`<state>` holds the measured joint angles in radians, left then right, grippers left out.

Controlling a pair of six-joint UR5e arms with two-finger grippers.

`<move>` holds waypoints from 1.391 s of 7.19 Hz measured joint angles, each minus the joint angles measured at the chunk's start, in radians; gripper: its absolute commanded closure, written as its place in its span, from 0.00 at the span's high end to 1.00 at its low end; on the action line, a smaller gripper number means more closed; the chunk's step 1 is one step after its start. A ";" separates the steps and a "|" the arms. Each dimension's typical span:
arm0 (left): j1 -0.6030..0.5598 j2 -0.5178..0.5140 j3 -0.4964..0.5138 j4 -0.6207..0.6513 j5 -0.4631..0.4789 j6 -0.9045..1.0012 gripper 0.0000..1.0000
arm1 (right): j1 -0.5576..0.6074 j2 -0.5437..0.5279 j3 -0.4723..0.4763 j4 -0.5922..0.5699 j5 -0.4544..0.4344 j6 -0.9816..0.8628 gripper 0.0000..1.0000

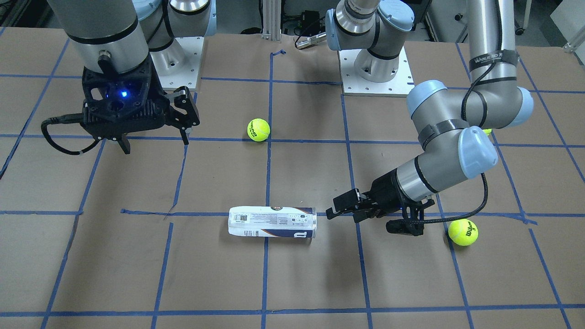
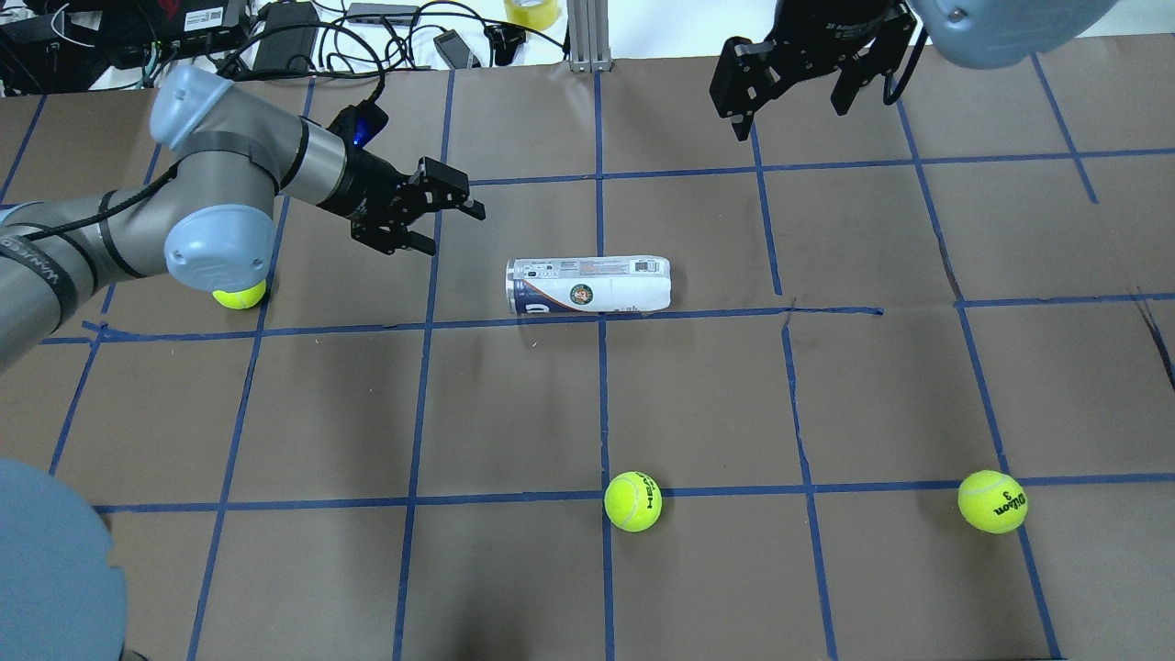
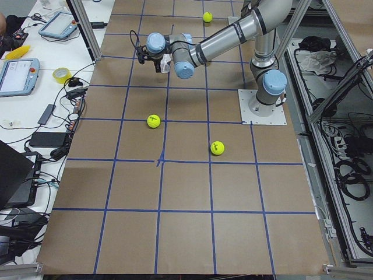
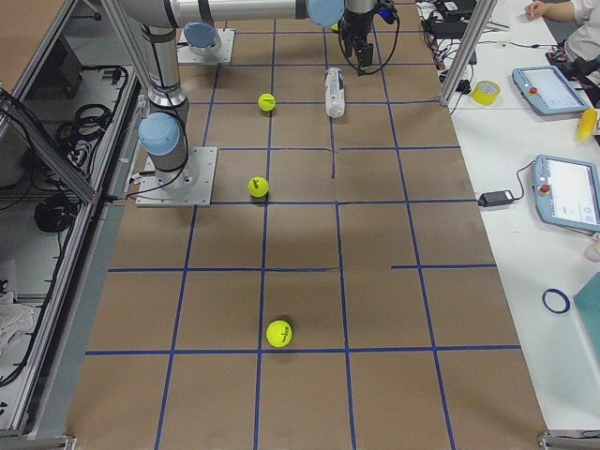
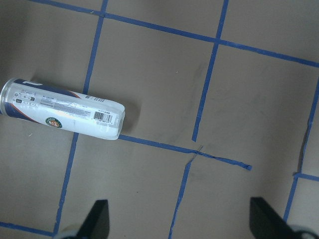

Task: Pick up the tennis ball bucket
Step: 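Reach the left gripper to the can's open end and grasp it, then lift the can with the left gripper and tilt it upright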

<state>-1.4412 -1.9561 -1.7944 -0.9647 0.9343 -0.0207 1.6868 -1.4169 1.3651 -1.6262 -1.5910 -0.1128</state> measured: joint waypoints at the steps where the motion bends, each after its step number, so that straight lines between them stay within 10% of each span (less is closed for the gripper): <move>1: -0.012 -0.045 0.000 0.038 -0.012 0.000 1.00 | -0.004 -0.009 0.017 -0.002 -0.005 -0.004 1.00; 6: -0.101 -0.122 -0.014 0.110 -0.054 -0.079 0.89 | -0.042 -0.029 0.065 -0.041 0.003 -0.033 1.00; 8: -0.111 -0.119 -0.046 0.110 -0.054 -0.093 0.00 | -0.061 -0.030 0.068 -0.053 0.006 -0.031 1.00; 10: -0.112 -0.106 -0.027 0.100 -0.052 -0.180 0.00 | -0.069 -0.031 0.076 -0.046 0.008 -0.047 1.00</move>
<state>-1.5536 -2.0620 -1.8217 -0.8642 0.8820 -0.2005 1.6180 -1.4475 1.4411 -1.6721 -1.5832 -0.1601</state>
